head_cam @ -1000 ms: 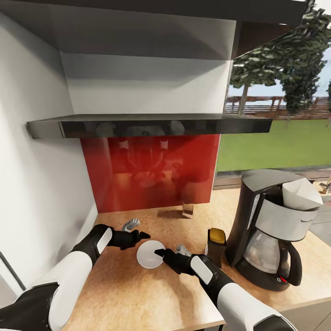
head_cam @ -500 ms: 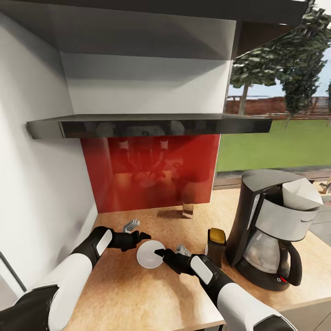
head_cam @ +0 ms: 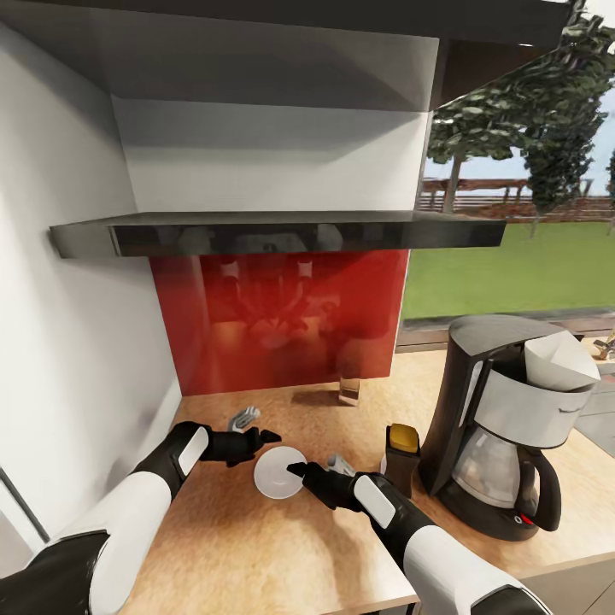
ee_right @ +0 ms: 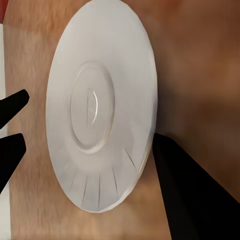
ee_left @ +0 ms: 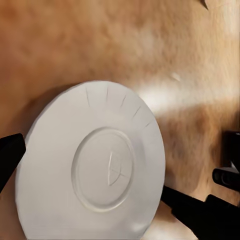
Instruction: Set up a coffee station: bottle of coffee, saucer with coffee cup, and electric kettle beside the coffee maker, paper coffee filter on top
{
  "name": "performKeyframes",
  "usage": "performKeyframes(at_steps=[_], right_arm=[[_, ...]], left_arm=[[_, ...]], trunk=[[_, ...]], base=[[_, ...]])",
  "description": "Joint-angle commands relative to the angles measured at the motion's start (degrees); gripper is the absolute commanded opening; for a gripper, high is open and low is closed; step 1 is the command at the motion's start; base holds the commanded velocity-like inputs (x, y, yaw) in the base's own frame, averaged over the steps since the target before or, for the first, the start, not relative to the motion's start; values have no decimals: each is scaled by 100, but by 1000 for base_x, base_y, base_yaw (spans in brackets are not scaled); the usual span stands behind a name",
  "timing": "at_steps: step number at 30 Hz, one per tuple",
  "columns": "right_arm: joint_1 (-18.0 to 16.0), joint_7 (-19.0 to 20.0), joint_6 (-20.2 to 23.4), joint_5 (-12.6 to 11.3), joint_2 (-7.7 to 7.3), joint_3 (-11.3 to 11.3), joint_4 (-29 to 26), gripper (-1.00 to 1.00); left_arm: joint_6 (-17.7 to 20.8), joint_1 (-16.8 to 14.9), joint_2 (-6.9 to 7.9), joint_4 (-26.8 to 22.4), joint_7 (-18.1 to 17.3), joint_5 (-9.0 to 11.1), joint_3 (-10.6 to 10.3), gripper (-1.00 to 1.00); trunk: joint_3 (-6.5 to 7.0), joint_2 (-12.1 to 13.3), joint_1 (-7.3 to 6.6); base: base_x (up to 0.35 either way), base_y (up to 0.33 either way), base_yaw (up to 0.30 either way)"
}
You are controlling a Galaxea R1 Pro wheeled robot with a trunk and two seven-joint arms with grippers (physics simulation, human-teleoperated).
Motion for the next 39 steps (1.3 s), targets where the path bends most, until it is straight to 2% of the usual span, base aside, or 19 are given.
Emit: performKeyframes(at_steps=[1, 5, 12, 30, 35, 39], right_arm=[[-2, 11, 12, 29, 0, 7, 3, 100], [-2, 11, 12, 29, 0, 7, 3, 100], [-2, 11, 12, 29, 0, 7, 2, 100], [-2, 11, 12, 29, 0, 7, 1, 100], [-2, 11, 12, 29, 0, 7, 1, 100], [-2, 11, 12, 29, 0, 7, 3, 100]], left_arm=[[36, 8, -5, -5, -7, -7, 39, 100], [33, 99, -5, -14, -4, 0, 64, 100], [25, 131, -23, -12, 9, -7, 293, 100], [31, 174, -47, -12, 61, -1, 342, 100], [-68, 243, -55, -9, 184, -1, 604, 100], [-221, 257, -74, -4, 271, 6, 644, 100]], trunk=[[-6, -6, 3], [-6, -6, 3], [-6, -6, 3], [-6, -6, 3], [-6, -6, 3], [-6, -6, 3]], base=[[0, 0, 0], [0, 0, 0], [0, 0, 0], [0, 0, 0], [0, 0, 0], [0, 0, 0]])
